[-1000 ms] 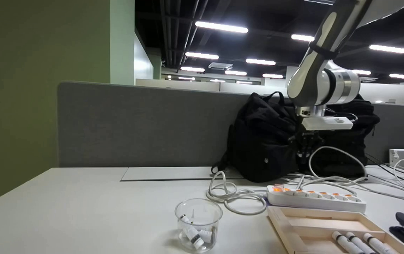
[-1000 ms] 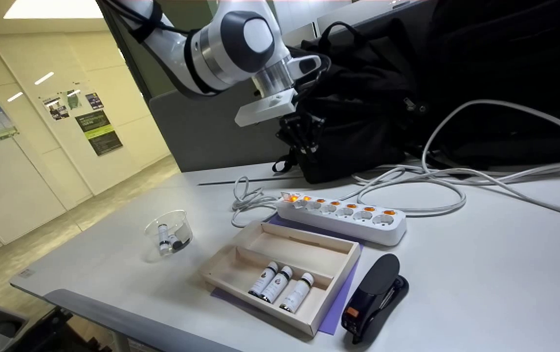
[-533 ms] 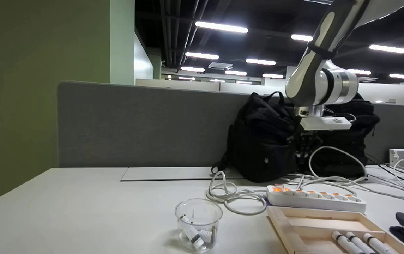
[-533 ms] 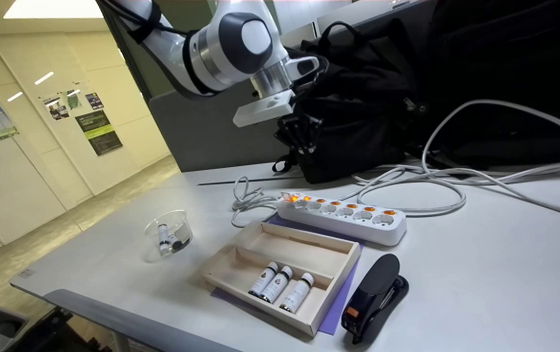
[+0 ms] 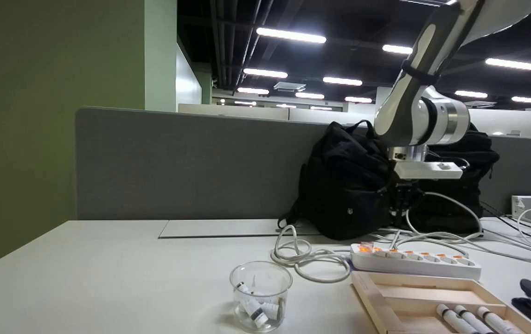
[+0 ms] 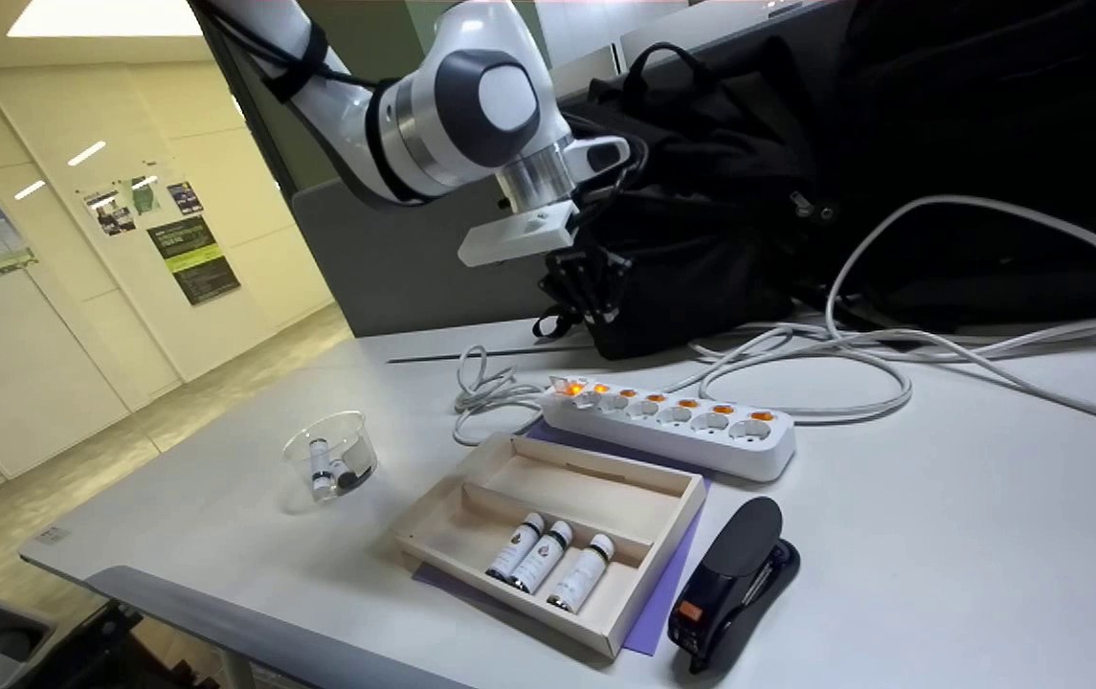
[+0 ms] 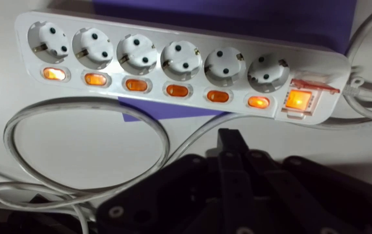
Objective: Turn on the third switch on the extension cord
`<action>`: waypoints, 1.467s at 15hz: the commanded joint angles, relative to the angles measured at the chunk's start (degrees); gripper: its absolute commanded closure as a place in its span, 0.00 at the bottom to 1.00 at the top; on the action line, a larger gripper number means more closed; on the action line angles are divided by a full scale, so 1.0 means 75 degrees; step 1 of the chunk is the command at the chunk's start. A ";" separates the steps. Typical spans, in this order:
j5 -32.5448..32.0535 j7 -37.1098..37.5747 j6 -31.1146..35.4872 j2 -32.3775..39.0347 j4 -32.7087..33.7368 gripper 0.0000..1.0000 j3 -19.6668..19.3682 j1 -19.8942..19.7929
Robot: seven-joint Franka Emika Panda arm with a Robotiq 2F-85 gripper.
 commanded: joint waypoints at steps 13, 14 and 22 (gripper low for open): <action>0.0684 -0.0423 0.0083 0.1473 0.1014 1.00 0.0307 -0.0564; 0.0700 -0.0435 0.0083 0.1495 0.1035 1.00 0.0338 -0.0584; 0.0725 -0.0452 0.0128 0.1596 0.1056 1.00 0.0336 -0.0556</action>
